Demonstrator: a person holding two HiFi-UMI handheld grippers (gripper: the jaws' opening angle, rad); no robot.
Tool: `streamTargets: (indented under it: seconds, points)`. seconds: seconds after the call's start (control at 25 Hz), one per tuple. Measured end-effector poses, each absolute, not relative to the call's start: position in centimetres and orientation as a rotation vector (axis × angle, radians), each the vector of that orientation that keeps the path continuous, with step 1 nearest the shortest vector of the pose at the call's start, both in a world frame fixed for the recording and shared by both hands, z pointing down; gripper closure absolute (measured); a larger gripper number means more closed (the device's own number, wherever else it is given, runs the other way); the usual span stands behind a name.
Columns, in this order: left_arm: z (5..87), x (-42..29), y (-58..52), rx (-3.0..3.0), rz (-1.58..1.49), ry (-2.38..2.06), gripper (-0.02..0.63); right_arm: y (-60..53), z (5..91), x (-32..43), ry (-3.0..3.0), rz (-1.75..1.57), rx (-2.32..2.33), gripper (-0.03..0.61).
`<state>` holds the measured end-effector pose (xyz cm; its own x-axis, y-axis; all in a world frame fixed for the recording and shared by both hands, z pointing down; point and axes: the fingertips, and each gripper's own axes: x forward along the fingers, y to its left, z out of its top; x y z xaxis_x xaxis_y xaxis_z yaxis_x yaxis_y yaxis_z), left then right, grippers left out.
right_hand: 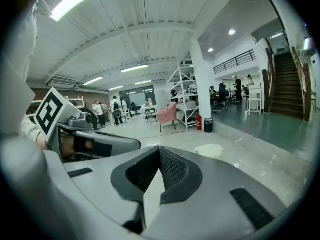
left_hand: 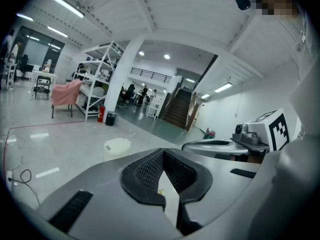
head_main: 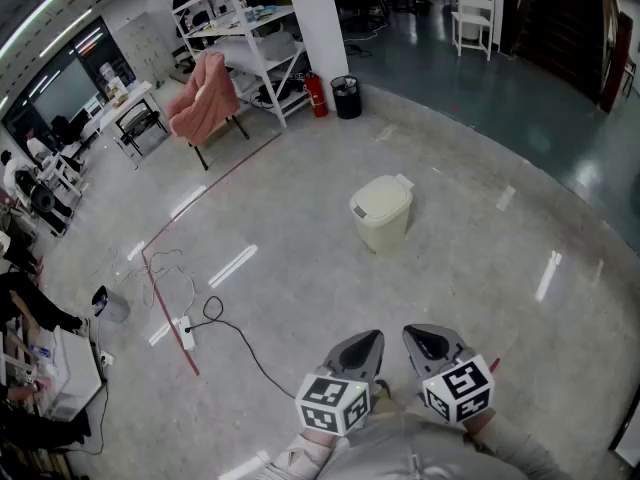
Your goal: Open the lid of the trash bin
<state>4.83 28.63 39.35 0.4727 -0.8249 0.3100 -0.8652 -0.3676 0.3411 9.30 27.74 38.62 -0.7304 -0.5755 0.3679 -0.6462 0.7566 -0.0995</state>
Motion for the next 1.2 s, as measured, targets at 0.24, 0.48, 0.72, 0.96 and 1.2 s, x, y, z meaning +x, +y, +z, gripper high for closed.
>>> streamTargets:
  seconds: [0.24,0.48,0.72,0.96,1.2]
  points:
    - [36.1,9.0,34.4,2.309,0.126,-1.423,0.611,33.9,36.8,13.6,-2.662,0.376,1.046,0.578]
    - [35.8,11.1,38.5,2.321,0.151,-1.422,0.611,37.6,37.8,15.9,-2.656,0.410,1.082,0.578]
    - [36.8,11.5,41.0,2.312,0.179,-1.421,0.611,39.8,37.6,16.2,-2.669,0.349,1.089,0.578]
    - [36.6,12.2,41.5,2.299,0.162,-1.421,0.611,40.5,36.7,17.3,-2.693,0.354,1.087,0.579]
    - [36.9,13.1,40.8,2.326,0.193,-1.423,0.611,40.1,36.8,17.4,-2.711,0.359,1.053,0.578]
